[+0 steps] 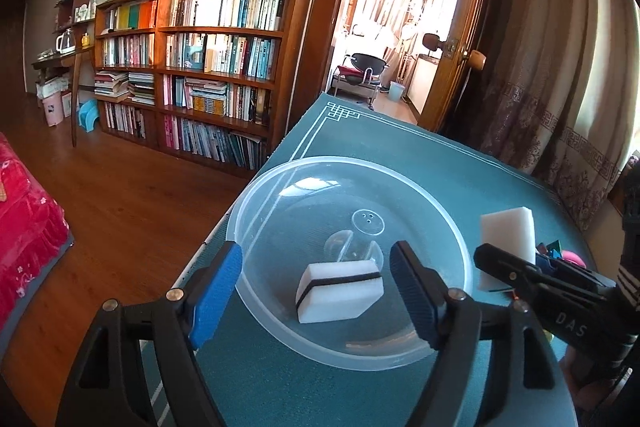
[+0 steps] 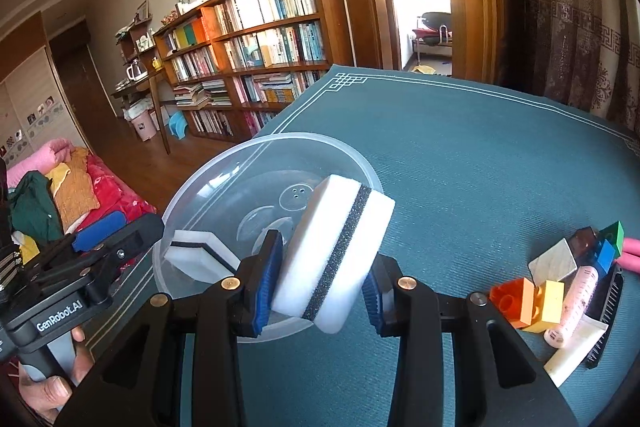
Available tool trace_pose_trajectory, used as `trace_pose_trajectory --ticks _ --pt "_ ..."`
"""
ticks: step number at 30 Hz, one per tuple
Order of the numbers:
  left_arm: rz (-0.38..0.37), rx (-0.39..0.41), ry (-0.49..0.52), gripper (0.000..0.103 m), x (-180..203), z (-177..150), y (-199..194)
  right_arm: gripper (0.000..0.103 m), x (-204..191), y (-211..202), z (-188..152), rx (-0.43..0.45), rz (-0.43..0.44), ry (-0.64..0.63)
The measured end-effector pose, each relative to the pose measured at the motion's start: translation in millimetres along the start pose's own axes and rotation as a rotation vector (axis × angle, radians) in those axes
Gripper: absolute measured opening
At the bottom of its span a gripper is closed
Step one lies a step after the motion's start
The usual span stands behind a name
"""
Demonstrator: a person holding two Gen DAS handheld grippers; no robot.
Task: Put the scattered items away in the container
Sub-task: 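Carry both sponges over the clear bowl and open both tools, then withdraw both tools from the bowl back toward the scattered items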
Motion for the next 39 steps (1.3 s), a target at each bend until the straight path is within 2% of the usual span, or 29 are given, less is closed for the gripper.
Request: trace_pose_trajectory --ticks 7,14,23,35,39 --pt "0.034 0.000 0.003 0.083 -6 -4 -1 0.043 -10 22 12 -0.020 0.006 0.002" --pt "0.040 -0.011 -0.014 0.083 -12 -8 -1 0.064 -13 29 16 -0.020 0.012 -0.007" --pt "0.041 -0.020 -0.009 0.083 -9 -12 -2 0.064 3 15 8 -0.009 0.002 0.024" --pt "0.019 -0.036 0.033 0.083 17 -14 0 0.064 44 -16 -18 0.018 -0.068 0.097" --pt "0.001 -0.028 0.045 0.089 28 -14 -4 0.064 65 -30 -26 0.031 -0.097 0.133"
Point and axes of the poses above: each gripper's, at about its wrist camera, not at the fingertips, and y roughly the way its jaws point, x to its right, z to its top, the point moved 3 cm from there along y, roughly the way its jaws point, and after that the axes turned 4 degrees about y, right-handed, at the moved point
